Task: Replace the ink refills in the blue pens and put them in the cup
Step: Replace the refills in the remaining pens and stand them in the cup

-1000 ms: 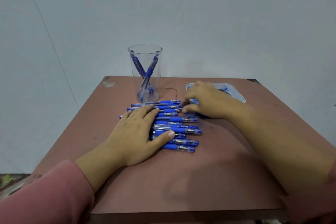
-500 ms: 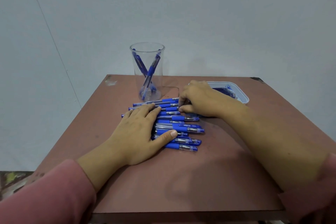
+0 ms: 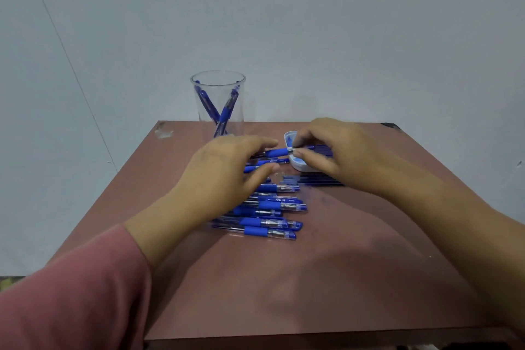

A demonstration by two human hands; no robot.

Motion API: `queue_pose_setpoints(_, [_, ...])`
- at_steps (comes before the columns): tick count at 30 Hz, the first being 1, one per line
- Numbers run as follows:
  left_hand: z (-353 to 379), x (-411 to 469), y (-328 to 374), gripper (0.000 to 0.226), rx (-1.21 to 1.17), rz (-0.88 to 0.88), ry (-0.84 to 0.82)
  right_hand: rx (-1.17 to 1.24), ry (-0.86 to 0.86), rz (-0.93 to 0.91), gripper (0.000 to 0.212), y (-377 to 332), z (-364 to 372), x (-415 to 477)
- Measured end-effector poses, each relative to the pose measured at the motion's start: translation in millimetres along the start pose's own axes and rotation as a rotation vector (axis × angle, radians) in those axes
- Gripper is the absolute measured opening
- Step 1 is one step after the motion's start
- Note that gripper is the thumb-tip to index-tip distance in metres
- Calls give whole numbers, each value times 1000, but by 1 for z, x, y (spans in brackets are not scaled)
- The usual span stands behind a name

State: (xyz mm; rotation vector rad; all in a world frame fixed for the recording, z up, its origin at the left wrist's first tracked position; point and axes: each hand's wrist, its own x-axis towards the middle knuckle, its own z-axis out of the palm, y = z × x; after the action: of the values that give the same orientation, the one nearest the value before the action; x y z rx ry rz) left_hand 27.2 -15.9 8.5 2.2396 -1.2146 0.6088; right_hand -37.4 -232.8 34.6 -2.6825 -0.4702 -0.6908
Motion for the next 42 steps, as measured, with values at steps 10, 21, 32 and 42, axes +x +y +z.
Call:
queue_pose_setpoints(10, [17, 1, -9, 27, -109, 29, 61, 145, 320, -3, 19, 12, 30, -23])
queue_pose_setpoints(21, [15, 2, -13, 37, -178, 108, 98, 276, 223, 11, 21, 0, 33, -18])
queue_pose_setpoints(32, [14, 1, -6, 21, -231, 141, 33, 282, 213, 27, 11, 0, 34, -21])
queue_pose_setpoints(42, [7, 0, -12, 28, -356, -3, -11, 244, 182, 68, 6, 12, 20, -30])
